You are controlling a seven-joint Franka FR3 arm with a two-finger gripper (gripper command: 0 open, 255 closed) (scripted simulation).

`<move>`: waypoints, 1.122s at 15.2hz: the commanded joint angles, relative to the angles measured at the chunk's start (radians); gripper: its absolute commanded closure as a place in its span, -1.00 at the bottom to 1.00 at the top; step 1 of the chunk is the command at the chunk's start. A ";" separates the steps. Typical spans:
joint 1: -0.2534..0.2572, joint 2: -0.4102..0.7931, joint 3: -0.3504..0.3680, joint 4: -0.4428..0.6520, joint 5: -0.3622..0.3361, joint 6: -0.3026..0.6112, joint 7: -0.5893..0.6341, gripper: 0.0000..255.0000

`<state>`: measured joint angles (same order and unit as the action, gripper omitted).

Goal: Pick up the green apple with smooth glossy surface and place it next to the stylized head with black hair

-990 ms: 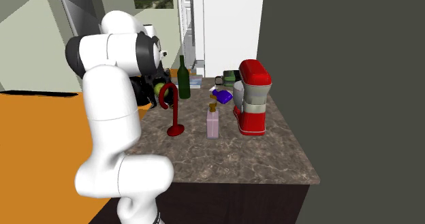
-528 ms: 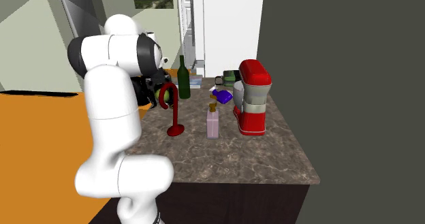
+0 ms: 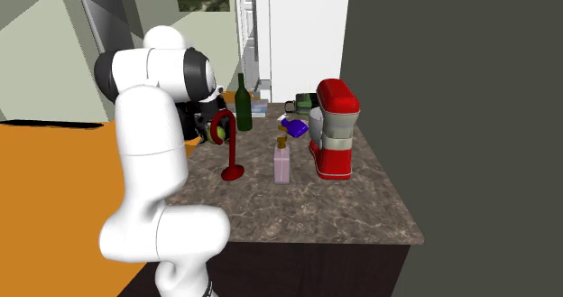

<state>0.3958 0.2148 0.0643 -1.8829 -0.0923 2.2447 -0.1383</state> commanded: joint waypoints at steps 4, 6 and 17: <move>0.001 0.025 -0.002 -0.037 -0.006 0.062 0.007 1.00; 0.001 0.038 -0.002 -0.048 -0.009 0.086 0.010 1.00; 0.002 0.057 -0.004 -0.063 -0.013 0.120 0.014 -1.00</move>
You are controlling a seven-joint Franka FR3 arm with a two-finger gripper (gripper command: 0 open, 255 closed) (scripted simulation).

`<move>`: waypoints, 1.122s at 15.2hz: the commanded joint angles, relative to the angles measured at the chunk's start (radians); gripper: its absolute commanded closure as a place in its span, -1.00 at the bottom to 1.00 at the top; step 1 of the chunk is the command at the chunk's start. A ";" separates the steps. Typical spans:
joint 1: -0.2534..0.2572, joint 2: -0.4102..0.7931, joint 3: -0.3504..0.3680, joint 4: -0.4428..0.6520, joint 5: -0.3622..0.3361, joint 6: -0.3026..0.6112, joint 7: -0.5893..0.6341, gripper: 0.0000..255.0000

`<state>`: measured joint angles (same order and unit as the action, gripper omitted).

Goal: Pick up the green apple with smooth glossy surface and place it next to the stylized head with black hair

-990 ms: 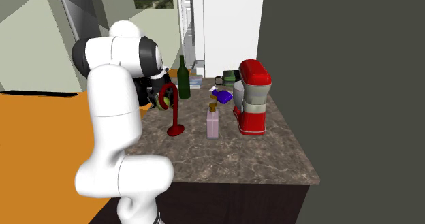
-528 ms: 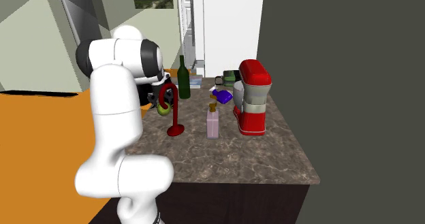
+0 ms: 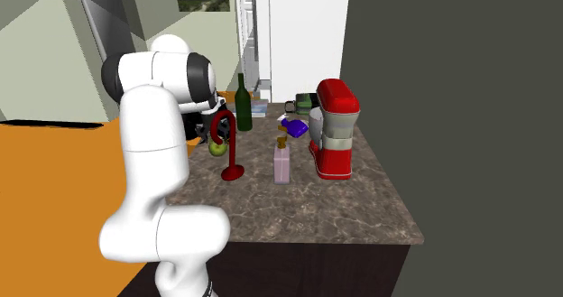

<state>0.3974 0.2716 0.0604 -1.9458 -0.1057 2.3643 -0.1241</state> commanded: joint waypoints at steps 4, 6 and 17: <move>0.000 0.000 0.000 0.000 0.000 0.000 0.000 -1.00; 0.000 -0.022 0.002 0.005 0.003 -0.026 -0.002 -1.00; 0.001 -0.078 0.006 0.024 0.013 -0.102 -0.008 -1.00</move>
